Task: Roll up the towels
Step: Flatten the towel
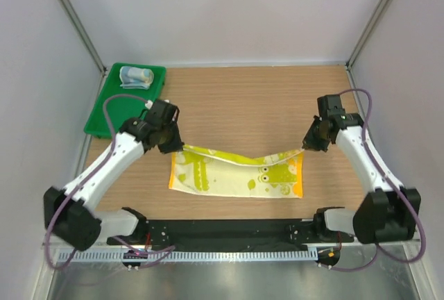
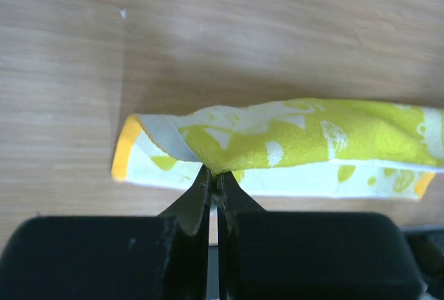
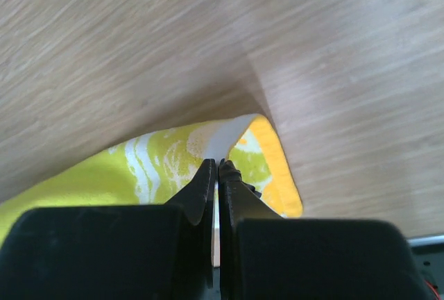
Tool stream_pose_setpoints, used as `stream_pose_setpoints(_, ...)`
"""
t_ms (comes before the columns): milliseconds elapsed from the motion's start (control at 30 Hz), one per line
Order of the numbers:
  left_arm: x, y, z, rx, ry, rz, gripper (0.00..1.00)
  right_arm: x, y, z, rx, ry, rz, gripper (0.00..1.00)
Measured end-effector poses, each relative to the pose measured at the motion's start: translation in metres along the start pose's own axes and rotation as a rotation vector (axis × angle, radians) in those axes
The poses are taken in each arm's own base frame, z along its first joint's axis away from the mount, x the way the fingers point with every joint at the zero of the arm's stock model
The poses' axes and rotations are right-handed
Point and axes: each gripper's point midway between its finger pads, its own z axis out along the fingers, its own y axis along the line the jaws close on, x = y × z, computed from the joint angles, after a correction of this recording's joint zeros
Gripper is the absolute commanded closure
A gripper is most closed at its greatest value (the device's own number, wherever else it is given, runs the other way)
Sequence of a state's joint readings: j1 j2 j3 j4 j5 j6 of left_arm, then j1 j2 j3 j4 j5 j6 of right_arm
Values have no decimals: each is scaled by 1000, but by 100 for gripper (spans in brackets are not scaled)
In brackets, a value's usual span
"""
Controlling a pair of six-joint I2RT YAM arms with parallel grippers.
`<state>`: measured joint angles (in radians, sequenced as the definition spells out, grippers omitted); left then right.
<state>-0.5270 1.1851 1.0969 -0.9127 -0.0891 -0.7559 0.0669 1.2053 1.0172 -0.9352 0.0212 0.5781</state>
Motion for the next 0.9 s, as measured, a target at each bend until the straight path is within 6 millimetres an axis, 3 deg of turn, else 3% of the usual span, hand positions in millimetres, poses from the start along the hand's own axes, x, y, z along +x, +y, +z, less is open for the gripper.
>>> stream_pose_setpoints(100,-16,10,53,-49,91,-65,99,-14,4,34,40,42,12,99)
stream_pose_setpoints(133,-21,12,67,-58,119,-79,92,-21,8,45,49,52,15,95)
stream_pose_setpoints(167,-27,13,84,-65,158,-90,83,-32,14,57,59,62,19,74)
stream_pose_setpoints(200,-35,12,101,-67,191,-102,57,-45,21,68,59,57,21,62)
stream_pose_setpoints(233,-46,10,116,-58,216,-112,43,-57,27,81,66,63,24,56)
stream_pose_setpoints(267,-58,7,131,-47,237,-132,35,-71,34,94,73,70,30,34)
stream_pose_setpoints(333,-87,6,159,-22,228,-173,27,-105,52,121,67,51,39,23)
stream_pose_setpoints(367,-97,8,167,-14,224,-195,24,-119,57,132,63,41,44,15)
stream_pose_setpoints(400,-103,11,171,-12,220,-212,21,-129,60,139,59,32,48,12)
stream_pose_setpoints(500,-117,19,161,-13,190,-247,20,-143,50,139,92,11,65,8)
stream_pose_setpoints(667,-127,3,103,34,60,-207,22,-158,35,87,89,-110,72,8)
stream_pose_setpoints(767,-107,5,67,35,1,-184,25,-136,30,45,29,-166,73,8)
stream_pose_setpoints(900,-60,25,53,8,8,-186,32,-94,22,20,-62,-185,72,9)
